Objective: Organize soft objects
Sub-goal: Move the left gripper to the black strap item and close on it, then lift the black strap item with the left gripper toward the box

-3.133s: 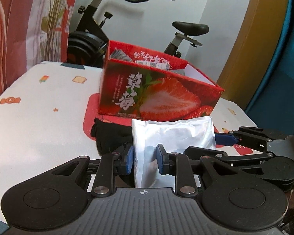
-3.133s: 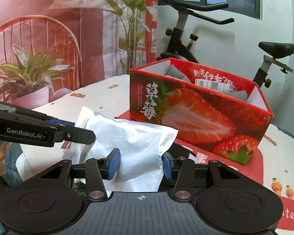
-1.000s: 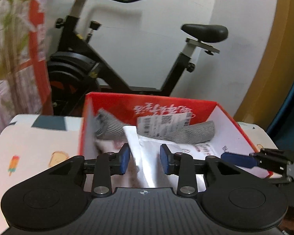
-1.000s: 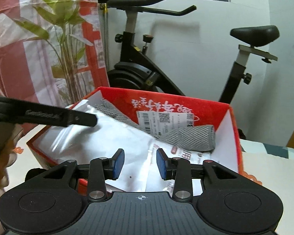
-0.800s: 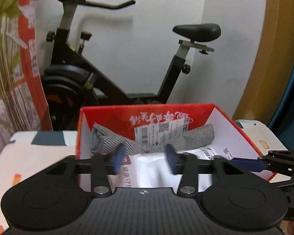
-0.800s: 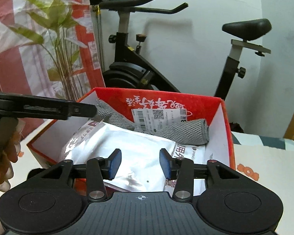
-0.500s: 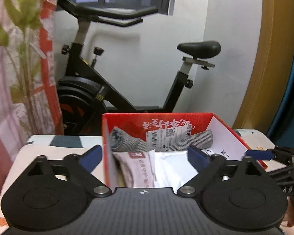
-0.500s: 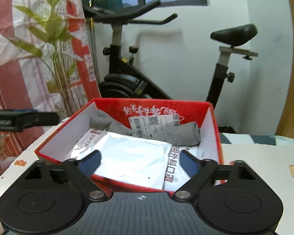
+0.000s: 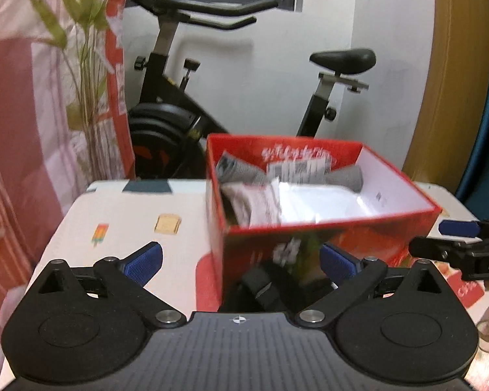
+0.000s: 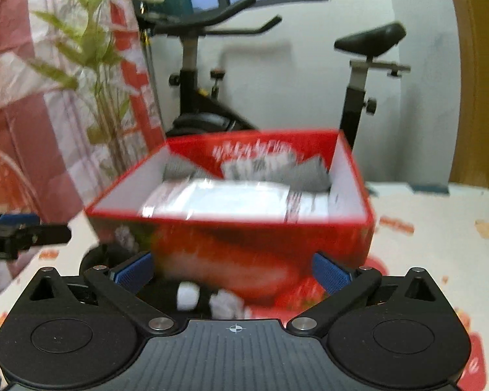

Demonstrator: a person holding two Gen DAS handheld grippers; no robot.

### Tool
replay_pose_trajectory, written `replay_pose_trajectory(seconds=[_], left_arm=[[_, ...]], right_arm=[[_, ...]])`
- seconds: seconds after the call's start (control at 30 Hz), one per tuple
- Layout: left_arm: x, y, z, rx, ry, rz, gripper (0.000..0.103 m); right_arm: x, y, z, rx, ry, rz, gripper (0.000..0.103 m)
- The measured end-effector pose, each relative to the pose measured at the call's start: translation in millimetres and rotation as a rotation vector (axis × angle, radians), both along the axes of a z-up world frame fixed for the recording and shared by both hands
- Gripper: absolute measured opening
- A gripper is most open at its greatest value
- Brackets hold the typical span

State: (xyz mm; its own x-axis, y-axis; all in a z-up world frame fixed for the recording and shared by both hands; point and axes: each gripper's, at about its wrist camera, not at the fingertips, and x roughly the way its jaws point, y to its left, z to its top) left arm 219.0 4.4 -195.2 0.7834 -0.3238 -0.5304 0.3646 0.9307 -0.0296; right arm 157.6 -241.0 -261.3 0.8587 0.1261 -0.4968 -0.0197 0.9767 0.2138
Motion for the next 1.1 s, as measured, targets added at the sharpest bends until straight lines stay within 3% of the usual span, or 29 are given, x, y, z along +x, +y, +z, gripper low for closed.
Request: replay_pose_trajectory(seconds=[0.2,0.47,0.5,0.57,0.8,0.87,1.1], left_arm=[[1.2,12.4,-19.8,-0.001,0.043,0.022,0.103],[8.0,17.5,-39.5,-0.001,0.078,0.046,0.100],[8.4,18.7,-40.7,-0.014,0.080,0.042,0.097],[9.5,18.4,-41.9,-0.028,0.084,0.041,0.079],[20.6,4.9,-48.5,-0.008,0.094,-0.003,0.047],[22.5,3.7,-51.4,-0.019,0.101,-0.005,0.032],[23.9,4.7,-57.6,-0.035,0.135,0.002,0.026]], right_arm=[[-8.4,26.8,-35.9,-0.010,0.126,0.074,0.103],[-8.0,64.3,-65.9,-0.146,0.249,0.179,0.103],[-7.0,69.2,-67.4,-0.173,0.252,0.183,0.103],[-2.5,73.6,-68.9,-0.179,0.263,0.202,0.103],[-2.0,73.9,-76.4,-0.172,0.306,0.225,0.103],[-0.1,72.0,-77.7,-0.169,0.309,0.224,0.103],[-1.2,67.4,-80.9,-0.170,0.313,0.214,0.103]])
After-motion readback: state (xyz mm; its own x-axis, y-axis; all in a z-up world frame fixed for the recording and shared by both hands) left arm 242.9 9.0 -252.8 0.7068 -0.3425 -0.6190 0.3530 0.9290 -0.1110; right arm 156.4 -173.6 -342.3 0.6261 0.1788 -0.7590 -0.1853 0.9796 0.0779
